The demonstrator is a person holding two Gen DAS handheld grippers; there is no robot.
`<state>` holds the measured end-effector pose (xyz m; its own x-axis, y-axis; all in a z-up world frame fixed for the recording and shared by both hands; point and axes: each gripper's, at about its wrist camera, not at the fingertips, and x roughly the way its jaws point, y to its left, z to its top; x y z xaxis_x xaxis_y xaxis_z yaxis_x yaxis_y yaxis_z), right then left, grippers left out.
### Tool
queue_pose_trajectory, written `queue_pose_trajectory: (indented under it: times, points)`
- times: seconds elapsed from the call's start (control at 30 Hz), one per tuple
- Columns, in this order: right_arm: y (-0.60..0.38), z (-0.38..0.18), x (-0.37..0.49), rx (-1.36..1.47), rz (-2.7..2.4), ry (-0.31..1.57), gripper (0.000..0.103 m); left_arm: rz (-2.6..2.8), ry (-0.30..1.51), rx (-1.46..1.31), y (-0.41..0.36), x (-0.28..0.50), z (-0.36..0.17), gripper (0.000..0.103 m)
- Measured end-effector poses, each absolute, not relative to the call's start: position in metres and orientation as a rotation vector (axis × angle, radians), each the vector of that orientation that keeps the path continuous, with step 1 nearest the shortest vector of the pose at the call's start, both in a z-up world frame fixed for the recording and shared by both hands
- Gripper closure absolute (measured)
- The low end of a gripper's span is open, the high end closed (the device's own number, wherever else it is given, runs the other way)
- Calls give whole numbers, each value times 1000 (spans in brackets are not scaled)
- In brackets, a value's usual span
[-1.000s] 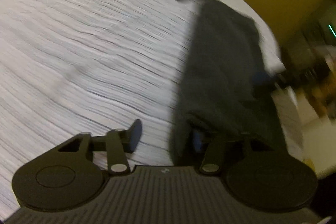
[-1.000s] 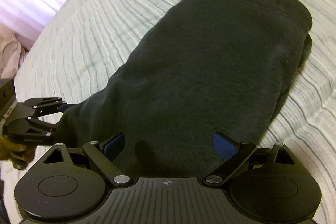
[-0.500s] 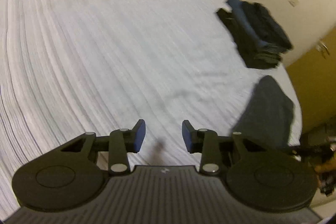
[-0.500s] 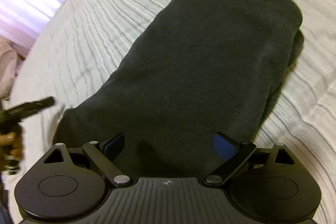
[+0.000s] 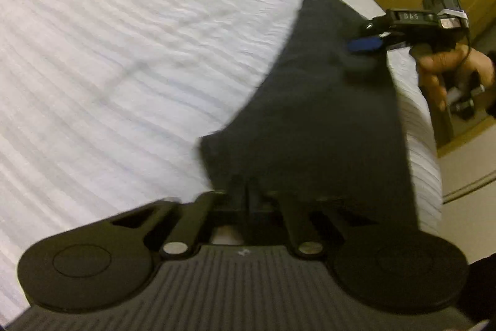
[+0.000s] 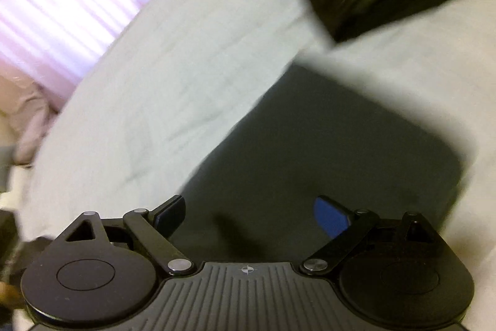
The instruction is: Fold clothes
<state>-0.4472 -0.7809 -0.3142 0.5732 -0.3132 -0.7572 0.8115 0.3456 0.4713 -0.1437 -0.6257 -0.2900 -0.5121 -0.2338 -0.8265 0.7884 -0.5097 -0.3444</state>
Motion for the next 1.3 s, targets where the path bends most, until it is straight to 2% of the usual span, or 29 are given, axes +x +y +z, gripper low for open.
queue_pose_trajectory:
  times: [0.03,0.07,0.13,0.27,0.47,0.6,0.67,0.7,0.9,1.07,1.3]
  points:
    - [-791,-313,-456,931,-816,612,21,-2025,960,985,-627,-140,-288,79]
    - [-795,-312,-462,914,-841,611,21,-1995,945,989,-626,-138,-285,70]
    - [-800,-311,-467,909,-894,592,21,-1960,942,987,-621,-127,-280,75]
    - [-785,-292,-470,925,-987,564,20,-1871,924,983,-596,-105,-267,76]
    - [-695,-272,-434,930,-804,594,20,-1718,967,938,-490,-53,-243,74]
    - [-615,-302,-386,975,-602,762,20,-1592,1033,917,-395,-7,-242,73]
    - [-576,-316,-362,921,-569,895,11,-1524,1062,912,-340,17,-242,72]
    - [-556,-313,-353,850,-577,922,2,-1490,1075,905,-314,29,-241,72]
    - [-461,-300,-302,714,-491,1057,1,-1325,1143,847,-171,86,-243,69]
    - [-401,-294,-268,712,-347,1165,1,-1271,1161,888,-105,97,-253,68]
    - [-348,-284,-237,629,-139,1245,1,-1246,1203,731,-75,103,-249,64]
